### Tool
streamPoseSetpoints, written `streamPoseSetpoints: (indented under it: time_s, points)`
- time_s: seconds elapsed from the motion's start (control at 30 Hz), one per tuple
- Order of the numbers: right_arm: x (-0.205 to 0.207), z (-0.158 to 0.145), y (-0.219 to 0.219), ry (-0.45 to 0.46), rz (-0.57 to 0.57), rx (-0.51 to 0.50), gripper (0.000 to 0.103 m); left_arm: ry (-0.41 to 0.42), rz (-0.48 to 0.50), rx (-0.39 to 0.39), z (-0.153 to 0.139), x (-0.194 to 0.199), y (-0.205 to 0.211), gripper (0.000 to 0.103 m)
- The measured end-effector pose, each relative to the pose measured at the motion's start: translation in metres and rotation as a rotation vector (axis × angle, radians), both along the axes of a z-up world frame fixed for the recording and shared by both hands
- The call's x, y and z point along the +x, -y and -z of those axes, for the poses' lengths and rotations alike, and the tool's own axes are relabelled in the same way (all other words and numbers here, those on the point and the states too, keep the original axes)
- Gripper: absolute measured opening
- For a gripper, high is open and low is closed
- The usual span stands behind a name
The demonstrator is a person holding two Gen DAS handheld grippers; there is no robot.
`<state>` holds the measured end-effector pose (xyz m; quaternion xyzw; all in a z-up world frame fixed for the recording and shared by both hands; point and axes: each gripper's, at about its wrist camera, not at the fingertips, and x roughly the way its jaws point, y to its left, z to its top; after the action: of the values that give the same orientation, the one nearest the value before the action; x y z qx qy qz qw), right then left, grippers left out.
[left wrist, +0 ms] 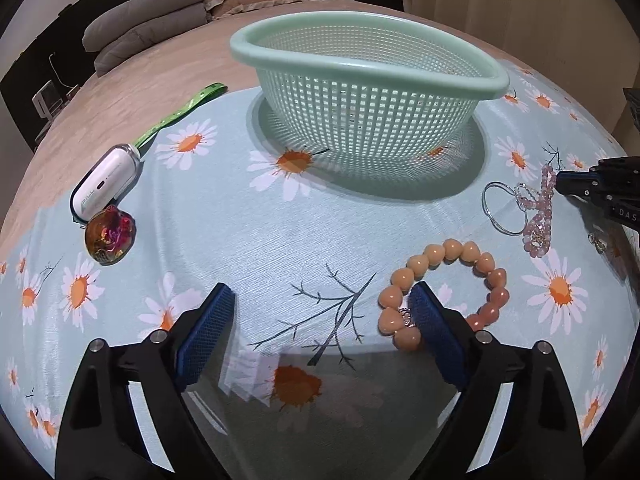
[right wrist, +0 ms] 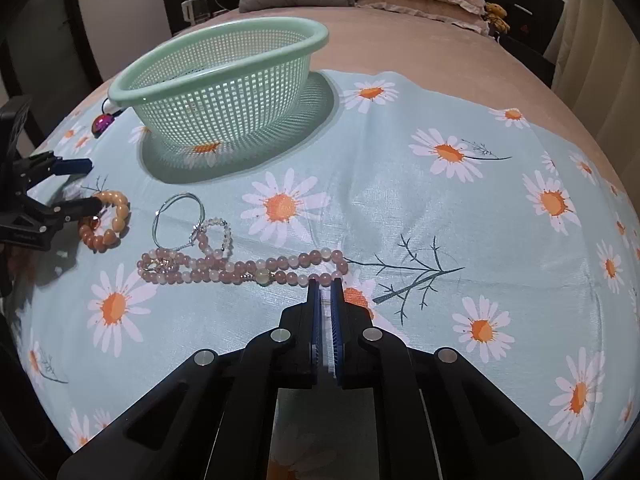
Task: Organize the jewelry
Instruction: 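Grasp the orange bead bracelet with the left tool while the right tool grasps the pink bead necklace, then lift the bracelet with the left tool while the right tool lifts the necklace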
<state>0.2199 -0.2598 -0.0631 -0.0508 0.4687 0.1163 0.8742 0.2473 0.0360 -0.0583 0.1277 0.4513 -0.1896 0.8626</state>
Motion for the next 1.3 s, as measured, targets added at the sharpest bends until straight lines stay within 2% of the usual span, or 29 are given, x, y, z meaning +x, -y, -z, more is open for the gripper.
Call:
streamPoseSetpoints:
  time_s: [0.07,0.13,0.17,0.2,0.3,0.37,0.43,0.47,0.53,0.6,0.63,0.7,0.77,0.83,0.93,1.03,1.3]
  points:
    - [0.000,-0.002,0.007,-0.007,0.008,0.053,0.007,0.006,-0.007,0.011,0.000,-0.005,-0.005,0.084]
    - [0.003,-0.004,0.015,-0.016,0.046,0.095,0.021,0.010,-0.020,0.011,-0.001,-0.009,-0.008,0.084]
    - [0.004,-0.004,0.020,-0.023,0.065,0.135,0.049,0.012,-0.028,0.009,0.000,-0.011,-0.010,0.084]
    - [0.005,-0.006,0.023,-0.016,0.082,0.176,0.064,0.013,-0.036,0.006,0.000,-0.012,-0.011,0.084]
    - [0.009,-0.016,0.027,0.022,0.114,0.241,0.063,0.012,-0.052,0.001,0.000,-0.017,-0.013,0.081]
    - [0.013,-0.019,0.020,0.046,0.106,0.207,0.062,0.014,-0.058,0.004,-0.001,-0.022,-0.014,0.079]
    - [0.021,-0.010,0.006,0.012,0.092,0.092,0.049,0.021,-0.064,0.004,-0.002,-0.028,-0.017,0.078]
    - [0.023,0.000,0.000,-0.023,0.084,0.023,0.037,0.024,-0.070,0.003,-0.002,-0.030,-0.018,0.076]
    - [0.017,0.004,-0.009,0.005,0.059,-0.059,0.035,0.024,-0.084,0.001,-0.003,-0.034,-0.021,0.075]
    - [0.016,0.002,-0.014,-0.012,0.037,-0.062,0.009,0.032,-0.094,-0.002,-0.005,-0.039,-0.023,0.069]
    - [0.015,0.002,-0.014,-0.018,0.034,-0.070,0.006,0.036,-0.095,-0.001,-0.006,-0.041,-0.025,0.063]
    - [0.012,0.000,-0.010,-0.030,0.027,-0.058,0.006,0.045,-0.112,-0.010,-0.007,-0.045,-0.031,0.049]
    - [0.010,-0.002,-0.004,-0.036,0.023,-0.052,0.006,0.045,-0.146,-0.018,-0.007,-0.049,-0.040,0.026]
    - [0.004,-0.005,0.004,-0.036,0.026,-0.048,0.006,0.043,-0.172,-0.036,-0.008,-0.054,-0.049,0.018]
    - [-0.003,-0.013,0.012,-0.022,0.036,-0.040,0.006,0.031,-0.188,-0.095,-0.011,-0.061,-0.061,0.015]
    - [-0.014,-0.024,0.025,-0.002,0.040,-0.018,0.006,0.025,-0.178,-0.116,-0.015,-0.068,-0.065,0.012]
    - [-0.034,-0.075,0.041,0.092,0.028,0.085,0.006,0.014,-0.136,-0.157,-0.027,-0.078,-0.057,0.012]
